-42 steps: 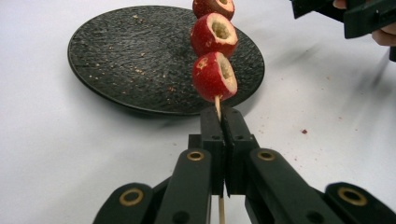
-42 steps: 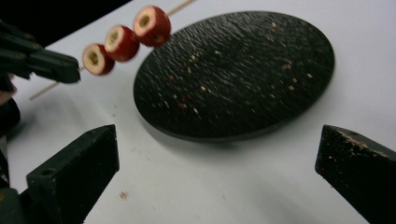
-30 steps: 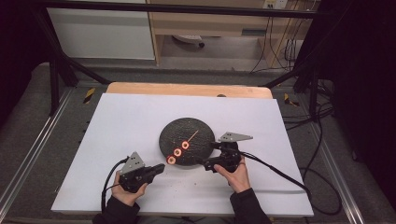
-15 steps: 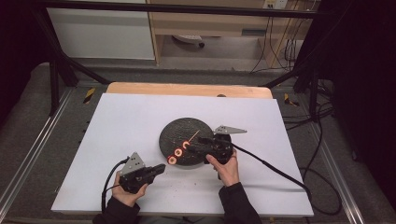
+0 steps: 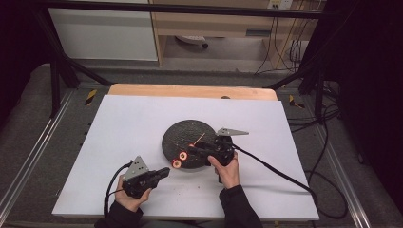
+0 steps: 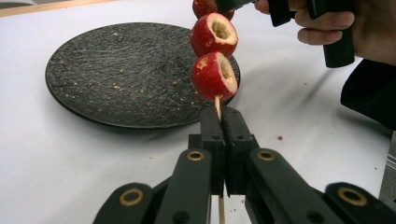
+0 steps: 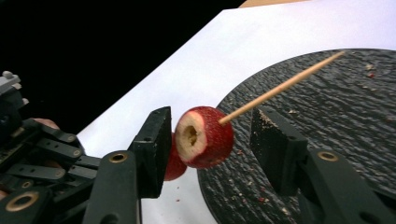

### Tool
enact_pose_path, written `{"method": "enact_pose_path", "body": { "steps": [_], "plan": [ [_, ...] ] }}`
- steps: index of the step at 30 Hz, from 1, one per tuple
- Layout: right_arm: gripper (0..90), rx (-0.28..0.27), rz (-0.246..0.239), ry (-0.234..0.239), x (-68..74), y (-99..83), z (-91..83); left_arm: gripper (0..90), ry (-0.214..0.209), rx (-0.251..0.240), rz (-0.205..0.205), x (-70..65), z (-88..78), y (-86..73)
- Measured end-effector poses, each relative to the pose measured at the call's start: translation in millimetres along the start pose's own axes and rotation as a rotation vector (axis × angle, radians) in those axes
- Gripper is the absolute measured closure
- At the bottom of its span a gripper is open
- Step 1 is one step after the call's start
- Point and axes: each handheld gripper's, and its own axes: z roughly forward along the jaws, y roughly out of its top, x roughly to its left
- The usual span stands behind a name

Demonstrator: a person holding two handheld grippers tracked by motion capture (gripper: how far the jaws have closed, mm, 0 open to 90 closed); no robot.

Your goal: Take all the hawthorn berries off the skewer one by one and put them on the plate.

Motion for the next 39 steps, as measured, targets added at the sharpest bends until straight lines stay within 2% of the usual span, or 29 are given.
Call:
{"method": "enact_pose_path", "body": {
  "steps": [9, 13, 26, 39],
  "plan": [
    [61.2, 0.014, 0.029, 0.050, 0.1, -0.9, 0.8, 88.4, -0.003, -0.010, 0.005, -0.8, -0.3, -0.3],
    [62.0, 0.018, 0.039, 0.067, -0.2, -0.5, 0.9, 88.4, -0.004, -0.013, 0.007, -1.1, -0.4, -0.1],
    [62.3, -0.019, 0.027, 0.034, -0.4, 12.9, -11.1, 88.4, -0.010, -0.036, 0.012, -2.0, -4.5, 0.8],
    [62.4, -0.068, 0.003, -0.022, -7.0, 41.7, -37.1, 88.4, -0.020, -0.054, 0.021, -4.4, -8.1, 2.0]
  ]
}}
